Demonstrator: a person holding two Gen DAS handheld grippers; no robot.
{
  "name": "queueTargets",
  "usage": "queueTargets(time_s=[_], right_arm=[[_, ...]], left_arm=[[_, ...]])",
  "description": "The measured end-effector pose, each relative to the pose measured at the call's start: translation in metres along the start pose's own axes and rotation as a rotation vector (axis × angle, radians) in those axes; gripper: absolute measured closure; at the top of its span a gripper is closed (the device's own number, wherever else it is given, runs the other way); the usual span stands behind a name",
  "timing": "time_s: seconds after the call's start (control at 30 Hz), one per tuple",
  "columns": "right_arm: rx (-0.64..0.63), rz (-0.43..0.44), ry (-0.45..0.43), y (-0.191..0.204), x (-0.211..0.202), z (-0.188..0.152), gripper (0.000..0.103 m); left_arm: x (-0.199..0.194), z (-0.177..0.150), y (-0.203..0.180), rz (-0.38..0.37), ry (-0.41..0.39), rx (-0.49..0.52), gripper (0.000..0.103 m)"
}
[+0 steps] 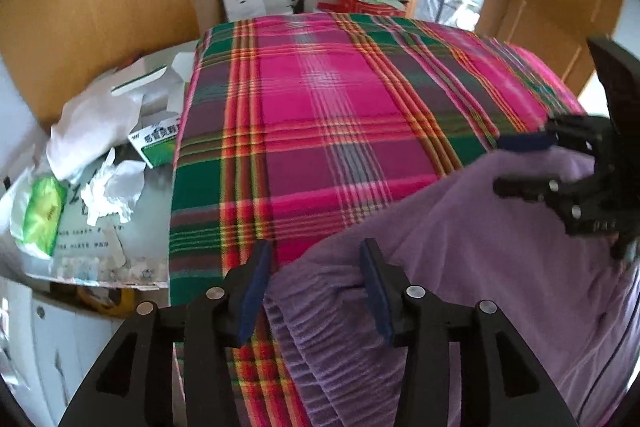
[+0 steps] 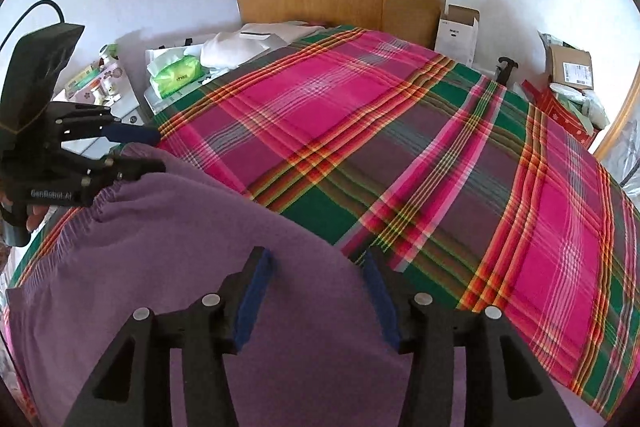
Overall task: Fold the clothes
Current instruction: 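Lift the waistband with the left gripper while the right gripper pinches the fabric beside it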
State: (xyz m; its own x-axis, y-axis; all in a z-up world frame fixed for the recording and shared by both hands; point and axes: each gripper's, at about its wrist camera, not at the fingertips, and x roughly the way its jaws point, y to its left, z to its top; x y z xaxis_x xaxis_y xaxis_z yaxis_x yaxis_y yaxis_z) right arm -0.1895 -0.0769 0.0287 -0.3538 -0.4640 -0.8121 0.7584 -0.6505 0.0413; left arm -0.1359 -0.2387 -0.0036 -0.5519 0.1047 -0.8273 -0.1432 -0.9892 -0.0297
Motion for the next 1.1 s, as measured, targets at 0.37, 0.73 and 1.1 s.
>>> queueTargets(time_s=[0.37, 0.73, 1.1], right_arm=[[-0.020, -0.004, -0.012, 0.001, 0.000, -0.001, 0.050], [0.006, -0.006, -0.046, 0.006, -0.023, -0.006, 0.093], [0.029, -0.018, -0.105, 0.021, -0.064, -0.017, 0.098]], left_arm=[[-0.001, -0.001, -0.001, -0.017, 0.008, 0.017, 0.054], [-0.017, -0.004, 0.005, -0.042, -0.048, -0.043, 0.089], [-0.050, -0.006, 0.000, -0.043, -0.111, -0.050, 0.091]])
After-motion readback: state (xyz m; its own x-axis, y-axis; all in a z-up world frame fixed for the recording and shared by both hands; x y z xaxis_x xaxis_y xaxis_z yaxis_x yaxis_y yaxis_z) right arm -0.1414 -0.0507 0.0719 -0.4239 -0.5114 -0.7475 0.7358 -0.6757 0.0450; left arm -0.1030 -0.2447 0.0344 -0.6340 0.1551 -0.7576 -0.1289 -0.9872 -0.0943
